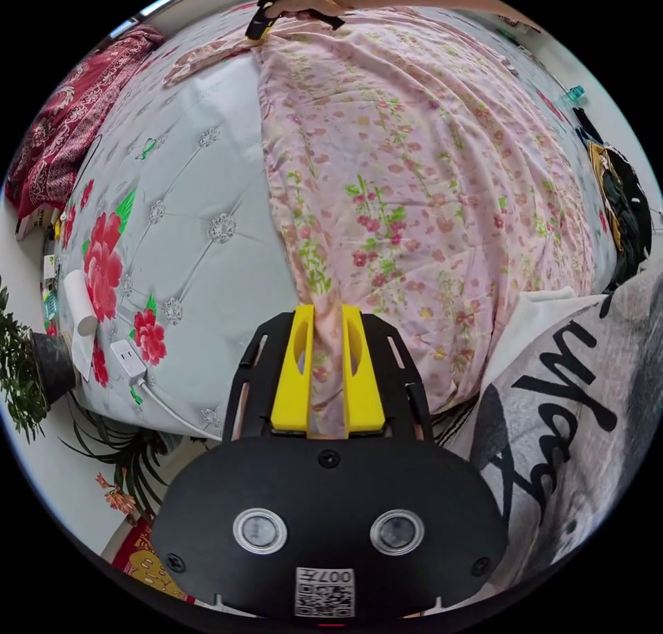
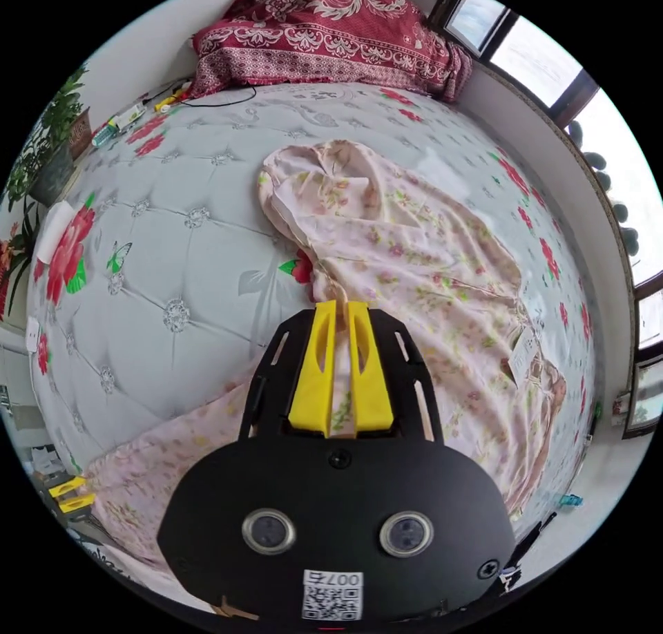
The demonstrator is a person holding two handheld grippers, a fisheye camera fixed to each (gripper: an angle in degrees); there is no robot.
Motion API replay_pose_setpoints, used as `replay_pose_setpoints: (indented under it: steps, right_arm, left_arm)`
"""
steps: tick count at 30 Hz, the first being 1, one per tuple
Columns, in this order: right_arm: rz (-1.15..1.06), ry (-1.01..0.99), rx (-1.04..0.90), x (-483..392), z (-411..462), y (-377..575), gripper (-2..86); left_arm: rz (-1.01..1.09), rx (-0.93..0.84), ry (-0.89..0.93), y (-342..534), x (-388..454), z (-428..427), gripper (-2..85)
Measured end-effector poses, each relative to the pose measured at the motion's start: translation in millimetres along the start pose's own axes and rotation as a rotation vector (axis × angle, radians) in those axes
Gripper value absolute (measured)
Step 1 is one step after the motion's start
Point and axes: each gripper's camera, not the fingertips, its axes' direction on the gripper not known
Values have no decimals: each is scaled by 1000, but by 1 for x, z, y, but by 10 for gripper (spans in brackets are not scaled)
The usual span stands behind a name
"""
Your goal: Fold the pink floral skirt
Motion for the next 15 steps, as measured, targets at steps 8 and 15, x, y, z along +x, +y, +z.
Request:
replay_pose_setpoints:
  steps: [8, 15]
  right_arm:
    - [-319, -40, 97, -76, -25, -27, 26]
    - [-259, 27, 124, -39, -45, -113, 57]
  left_arm:
    - [-40, -11, 90, 41, -30, -1, 37]
    - [-125, 7, 203, 61, -76, 0, 52]
